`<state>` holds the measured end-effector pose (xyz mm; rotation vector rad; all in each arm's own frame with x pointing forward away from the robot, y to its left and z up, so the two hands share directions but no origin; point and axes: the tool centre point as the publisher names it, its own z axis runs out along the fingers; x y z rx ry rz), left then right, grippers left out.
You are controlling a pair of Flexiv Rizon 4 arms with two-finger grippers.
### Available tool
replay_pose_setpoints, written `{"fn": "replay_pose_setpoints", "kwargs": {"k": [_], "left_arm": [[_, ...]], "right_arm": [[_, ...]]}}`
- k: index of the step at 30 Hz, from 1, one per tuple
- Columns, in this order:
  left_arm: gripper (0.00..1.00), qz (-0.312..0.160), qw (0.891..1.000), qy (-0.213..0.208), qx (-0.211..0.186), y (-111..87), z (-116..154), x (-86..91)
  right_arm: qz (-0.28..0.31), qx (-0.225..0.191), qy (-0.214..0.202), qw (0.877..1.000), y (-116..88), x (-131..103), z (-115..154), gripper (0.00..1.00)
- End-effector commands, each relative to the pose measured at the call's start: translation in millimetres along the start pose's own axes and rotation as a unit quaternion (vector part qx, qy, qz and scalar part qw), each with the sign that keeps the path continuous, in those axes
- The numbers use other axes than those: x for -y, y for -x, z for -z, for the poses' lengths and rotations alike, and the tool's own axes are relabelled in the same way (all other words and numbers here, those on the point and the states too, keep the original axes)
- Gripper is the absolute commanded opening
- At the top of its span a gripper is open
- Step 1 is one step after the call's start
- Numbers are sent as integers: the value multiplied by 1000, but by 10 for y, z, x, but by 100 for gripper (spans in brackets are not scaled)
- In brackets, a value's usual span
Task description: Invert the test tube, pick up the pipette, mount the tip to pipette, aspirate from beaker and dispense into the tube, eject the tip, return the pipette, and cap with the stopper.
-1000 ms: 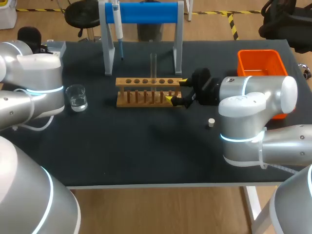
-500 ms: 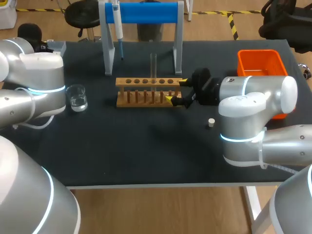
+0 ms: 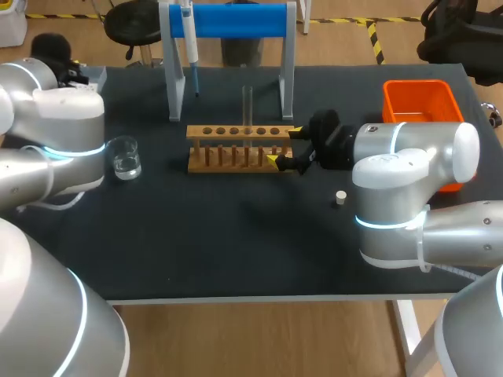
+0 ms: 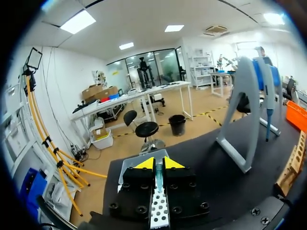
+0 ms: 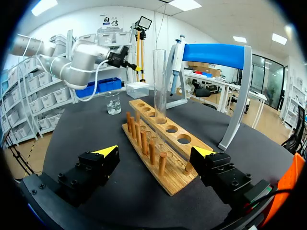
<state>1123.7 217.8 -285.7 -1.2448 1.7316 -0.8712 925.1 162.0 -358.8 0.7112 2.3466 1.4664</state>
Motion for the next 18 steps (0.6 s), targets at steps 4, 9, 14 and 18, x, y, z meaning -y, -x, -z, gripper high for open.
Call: {"fn": "replay_pose_setpoints", "kwargs": {"k": [4,9,14,18], "left_arm": [[0,-31,997,-20,-71,-96,437,177],[0,-61,990,-36,-123,-254,653,300],[0,-79,979,-50,-182,-390,787,382],[0,-79,979,-50,-182,-390,787,382]], "right_arm": [[0,0,1,1000,-2,6,1,100],[0,0,1,1000,-2,6,1,100],[0,0,1,1000,-2,6,1,100],[0,0,1,1000,-2,6,1,100]]}}
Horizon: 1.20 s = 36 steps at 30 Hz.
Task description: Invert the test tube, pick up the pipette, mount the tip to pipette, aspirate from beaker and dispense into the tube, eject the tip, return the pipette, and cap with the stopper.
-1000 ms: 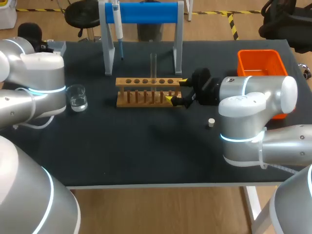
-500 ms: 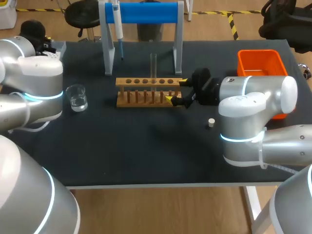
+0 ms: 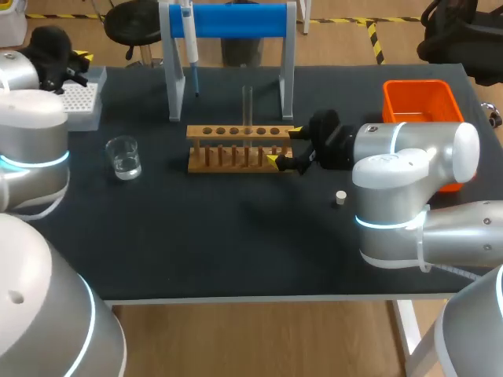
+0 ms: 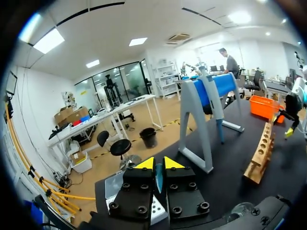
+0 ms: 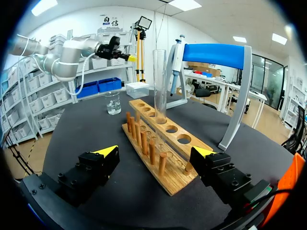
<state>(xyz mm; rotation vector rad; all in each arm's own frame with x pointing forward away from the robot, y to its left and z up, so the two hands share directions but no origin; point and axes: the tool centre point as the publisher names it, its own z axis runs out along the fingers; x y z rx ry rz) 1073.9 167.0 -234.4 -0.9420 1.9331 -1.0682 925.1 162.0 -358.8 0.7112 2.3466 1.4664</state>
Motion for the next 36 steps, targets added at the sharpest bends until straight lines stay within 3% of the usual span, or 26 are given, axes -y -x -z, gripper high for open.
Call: {"fn": "replay_pose_setpoints", "kwargs": {"k": [1,11,15,17,19,23,28,36], "left_arm": [[0,-1,999,2,-47,31,170,1],[0,-1,999,2,-47,31,170,1],[0,-54,990,5,-132,-274,162,162],[0,-78,983,28,-163,-453,236,260],[0,-87,977,20,-192,-605,342,342],[0,-128,957,37,-256,-992,474,543],[0,-157,935,51,-313,-1411,594,728],[0,-158,915,36,-369,-1986,640,951]], "right_arm": [[0,0,1,1000,-1,6,0,100],[0,0,1,1000,-1,6,0,100],[0,0,1,1000,-1,6,0,100],[0,0,1,1000,-1,6,0,100],[0,0,1,1000,-1,6,0,100],[0,0,1,1000,-1,6,0,100],[0,0,1,1000,-1,6,0,100],[0,0,1,1000,-1,6,0,100]]}}
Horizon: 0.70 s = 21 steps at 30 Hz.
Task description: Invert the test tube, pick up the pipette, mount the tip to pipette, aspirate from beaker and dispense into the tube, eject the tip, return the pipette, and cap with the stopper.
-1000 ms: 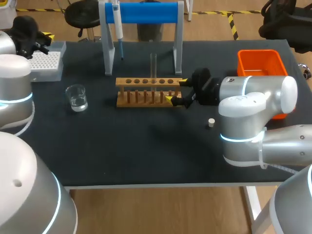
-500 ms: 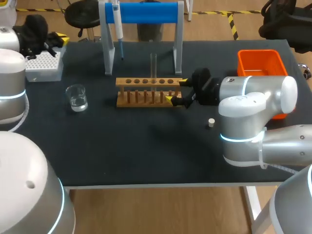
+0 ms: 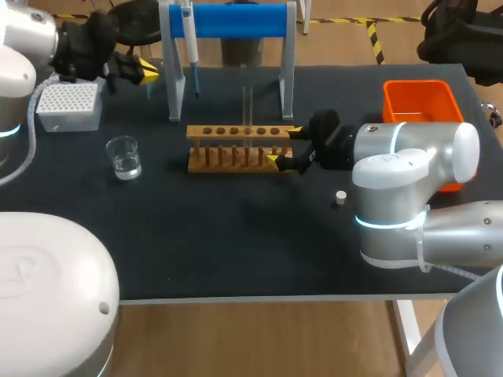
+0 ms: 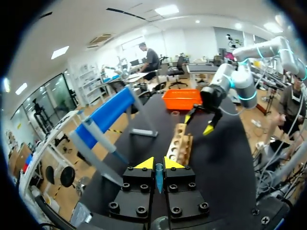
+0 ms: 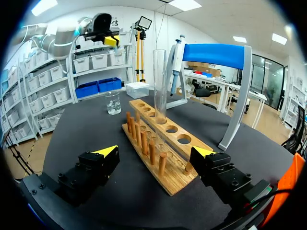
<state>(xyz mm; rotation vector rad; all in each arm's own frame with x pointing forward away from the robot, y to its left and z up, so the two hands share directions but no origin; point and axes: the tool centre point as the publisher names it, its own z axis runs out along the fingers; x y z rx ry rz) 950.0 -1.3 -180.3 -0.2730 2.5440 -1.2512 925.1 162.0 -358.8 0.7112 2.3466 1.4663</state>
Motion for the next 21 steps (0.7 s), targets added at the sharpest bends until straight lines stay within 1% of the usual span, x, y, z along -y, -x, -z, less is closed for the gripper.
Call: {"fn": "replay_pose_setpoints", "kwargs": {"k": [1,3,5,6,8,10,21], "left_arm": [[0,-4,999,7,-50,-83,-82,201],[0,-9,998,-2,-58,-159,-120,270],[0,-1,997,-9,-76,-256,-212,336],[0,-5,996,-13,-85,-307,-252,375],[0,2,995,-25,-95,-389,-306,439],[0,-3,994,-32,-103,-476,-359,519],[0,-5,993,-47,-108,-777,-427,855]], "right_arm": [[0,0,1,1000,-1,6,1,100],[0,0,1,1000,-1,6,1,100],[0,0,1,1000,-1,6,1,100],[0,0,1,1000,-1,6,1,100],[0,0,1,1000,-1,6,1,100],[0,0,1,1000,-1,6,1,100],[0,0,1,1000,-1,6,1,100]]}}
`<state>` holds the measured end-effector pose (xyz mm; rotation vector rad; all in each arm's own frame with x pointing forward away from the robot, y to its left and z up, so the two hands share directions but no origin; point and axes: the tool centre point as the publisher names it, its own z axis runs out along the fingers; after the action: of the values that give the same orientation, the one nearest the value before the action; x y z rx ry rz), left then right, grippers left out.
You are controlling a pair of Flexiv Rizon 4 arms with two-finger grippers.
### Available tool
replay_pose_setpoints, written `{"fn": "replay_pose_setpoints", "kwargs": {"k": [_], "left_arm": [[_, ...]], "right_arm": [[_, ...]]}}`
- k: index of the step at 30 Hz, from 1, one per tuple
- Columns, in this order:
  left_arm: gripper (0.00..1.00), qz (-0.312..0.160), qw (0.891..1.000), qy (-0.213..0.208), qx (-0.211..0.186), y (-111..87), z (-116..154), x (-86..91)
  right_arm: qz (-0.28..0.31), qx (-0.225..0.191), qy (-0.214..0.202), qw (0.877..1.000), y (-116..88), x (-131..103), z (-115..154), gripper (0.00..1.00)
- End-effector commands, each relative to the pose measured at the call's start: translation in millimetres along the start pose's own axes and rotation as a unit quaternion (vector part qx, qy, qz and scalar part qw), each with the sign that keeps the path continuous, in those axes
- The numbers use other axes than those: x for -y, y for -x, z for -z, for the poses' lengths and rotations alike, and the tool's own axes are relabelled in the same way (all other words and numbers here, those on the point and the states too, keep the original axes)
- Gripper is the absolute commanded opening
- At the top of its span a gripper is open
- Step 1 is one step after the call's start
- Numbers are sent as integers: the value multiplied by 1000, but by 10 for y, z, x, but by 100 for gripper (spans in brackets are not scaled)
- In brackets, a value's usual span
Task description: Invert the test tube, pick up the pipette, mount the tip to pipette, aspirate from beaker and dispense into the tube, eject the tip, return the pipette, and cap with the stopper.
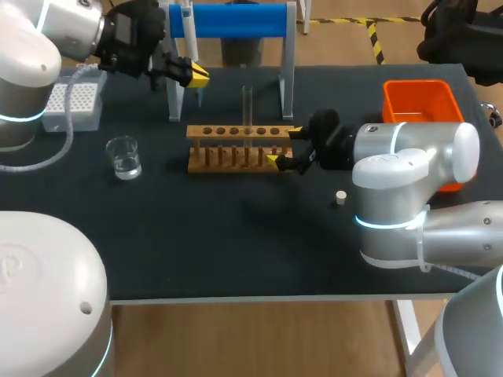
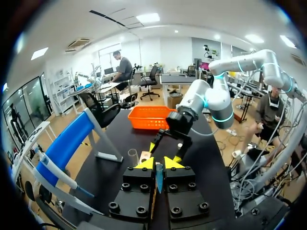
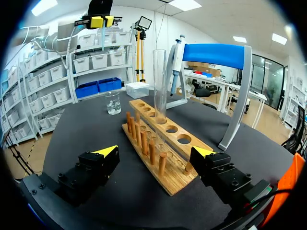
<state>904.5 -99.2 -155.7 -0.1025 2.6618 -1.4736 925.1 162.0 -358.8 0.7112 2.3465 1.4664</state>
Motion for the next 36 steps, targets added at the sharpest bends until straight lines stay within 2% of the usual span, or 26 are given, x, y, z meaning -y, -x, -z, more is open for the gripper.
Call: {"fn": "replay_pose_setpoints", "kwargs": {"k": [1,10,16,19,21,36], "left_arm": [[0,-2,1000,0,7,-126,-48,118],[0,5,1000,8,-8,-297,-166,324],[0,16,1000,-9,-17,-356,-203,416],[0,20,999,-21,-19,-369,-222,432],[0,20,999,-43,-21,-376,-230,450],[0,22,999,-33,-30,-409,-240,443]], "right_arm": [[0,0,1,1000,-1,6,1,100],[0,0,1,1000,-1,6,1,100],[0,0,1,1000,-1,6,1,100],[0,0,1,1000,-1,6,1,100],[0,0,1,1000,-1,6,1,100],[0,0,1,1000,-1,6,1,100]]}}
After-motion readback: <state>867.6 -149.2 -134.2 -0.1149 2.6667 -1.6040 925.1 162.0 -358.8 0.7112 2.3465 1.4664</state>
